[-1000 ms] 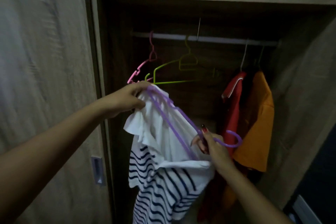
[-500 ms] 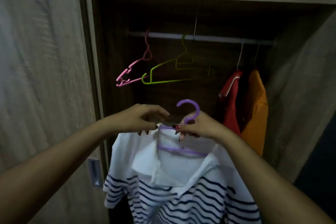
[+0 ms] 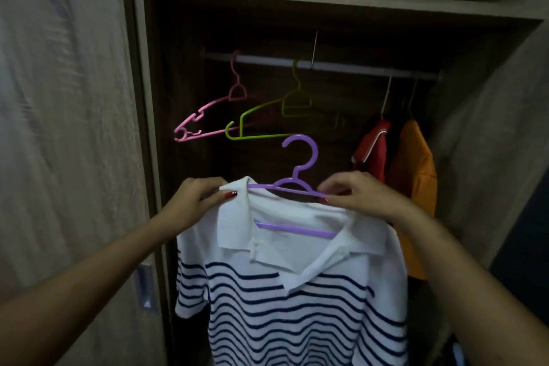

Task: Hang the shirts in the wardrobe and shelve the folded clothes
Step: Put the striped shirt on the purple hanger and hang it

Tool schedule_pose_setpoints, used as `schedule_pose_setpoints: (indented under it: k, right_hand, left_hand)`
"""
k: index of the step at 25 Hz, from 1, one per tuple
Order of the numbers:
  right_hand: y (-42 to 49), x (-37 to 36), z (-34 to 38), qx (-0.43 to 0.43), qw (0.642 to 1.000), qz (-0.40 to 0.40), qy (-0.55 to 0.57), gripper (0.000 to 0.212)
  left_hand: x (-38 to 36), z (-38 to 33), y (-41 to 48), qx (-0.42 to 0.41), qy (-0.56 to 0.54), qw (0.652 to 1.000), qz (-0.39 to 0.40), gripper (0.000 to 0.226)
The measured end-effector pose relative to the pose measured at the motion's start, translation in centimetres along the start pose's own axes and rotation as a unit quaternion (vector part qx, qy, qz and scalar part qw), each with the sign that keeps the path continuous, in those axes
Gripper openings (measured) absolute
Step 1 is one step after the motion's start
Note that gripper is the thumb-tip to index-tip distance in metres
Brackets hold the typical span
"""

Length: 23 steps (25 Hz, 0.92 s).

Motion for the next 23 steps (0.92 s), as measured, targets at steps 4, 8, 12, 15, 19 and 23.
schedule_pose_setpoints:
  k: [4,8,12,15,19,23]
  right_hand:
    - [-4.1,2.4,-2.7,-0.053,0.995,0.083,0.018,0.018]
    - [-5.6,3.8,-0.1,-0.030,0.993,0.028,0.109,0.021]
    - [-6.5,6.2,1.7,-0.092,0.951,-0.146,0.257,0.018]
    - [-7.1,8.7,2.8,-0.135,0.902,-0.279,0.300,0.011]
    - [-7.0,11.9,2.6,-0.145,0.866,-0.429,0.210,0.018]
    - [-5.2,14.6,2.2,-0.131,0.849,-0.507,0.074,0.013]
  left_hand:
    - [2.0,0.7,1.8,-0.002,0.005,1.000,-0.026,0.022]
    - [2.2,0.0,4.3,0.004,-0.016,1.000,-0.019,0.018]
    - [1.3,-1.9,8.1,0.011,-0.009,0.996,-0.088,0.018]
    - [-1.4,-5.2,9.7,-0.018,-0.027,0.995,-0.099,0.029]
    - [-5.1,-8.4,10.3,-0.033,-0.068,0.995,-0.061,0.037]
    - [-6.0,-9.2,10.9,-0.020,-0.102,0.993,-0.056,0.036]
Point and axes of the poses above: each hand's wrist, its own y-axis towards the middle knuckle, its own x-axis out of the back of the hand, z = x × y, the point moved 8 cm from there along y, towards the middle knuckle, and after that the axes turned 12 degrees about x, right-handed, at the moved point
